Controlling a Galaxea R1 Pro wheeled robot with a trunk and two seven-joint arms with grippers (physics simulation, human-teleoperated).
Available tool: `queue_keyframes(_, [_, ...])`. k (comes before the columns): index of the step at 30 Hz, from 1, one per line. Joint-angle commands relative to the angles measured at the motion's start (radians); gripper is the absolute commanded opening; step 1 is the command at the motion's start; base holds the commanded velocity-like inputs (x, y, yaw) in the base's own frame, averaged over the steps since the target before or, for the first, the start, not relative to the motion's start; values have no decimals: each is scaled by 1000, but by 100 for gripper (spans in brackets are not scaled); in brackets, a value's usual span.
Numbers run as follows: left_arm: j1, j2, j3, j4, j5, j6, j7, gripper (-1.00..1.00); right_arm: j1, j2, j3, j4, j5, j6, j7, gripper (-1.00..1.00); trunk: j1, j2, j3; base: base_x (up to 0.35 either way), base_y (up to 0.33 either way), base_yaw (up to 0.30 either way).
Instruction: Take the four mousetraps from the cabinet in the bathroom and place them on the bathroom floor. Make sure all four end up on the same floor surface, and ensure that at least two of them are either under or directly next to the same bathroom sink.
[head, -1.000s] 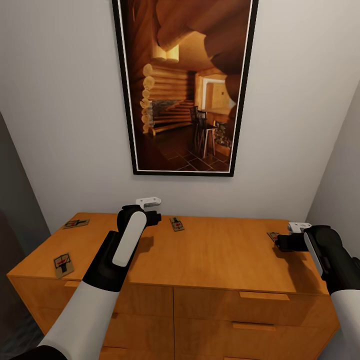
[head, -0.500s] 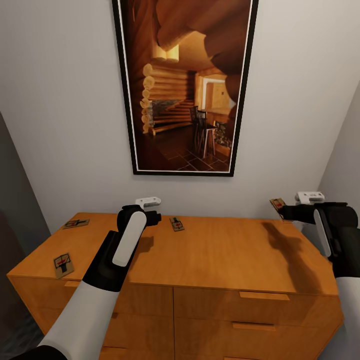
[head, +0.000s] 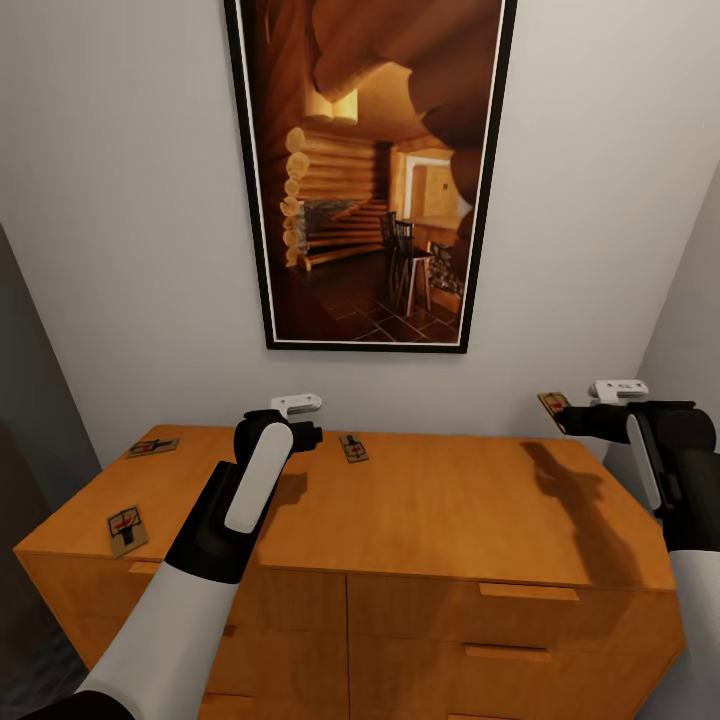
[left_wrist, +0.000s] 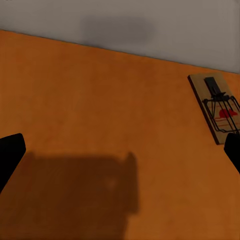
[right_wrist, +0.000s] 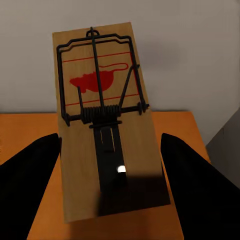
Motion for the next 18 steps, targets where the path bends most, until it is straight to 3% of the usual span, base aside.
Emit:
queue_keyframes(1, [-1,0,-1,-1,9,3,10,100,-1,1,-1,-1,7,4,8,-100,0,-1,-1,0,0,0])
queue_keyframes(18, [-1,0,-1,1,9,3,10,100,-1,6,-2,11,4,4,8,-100,0,-1,-1,0,0,0])
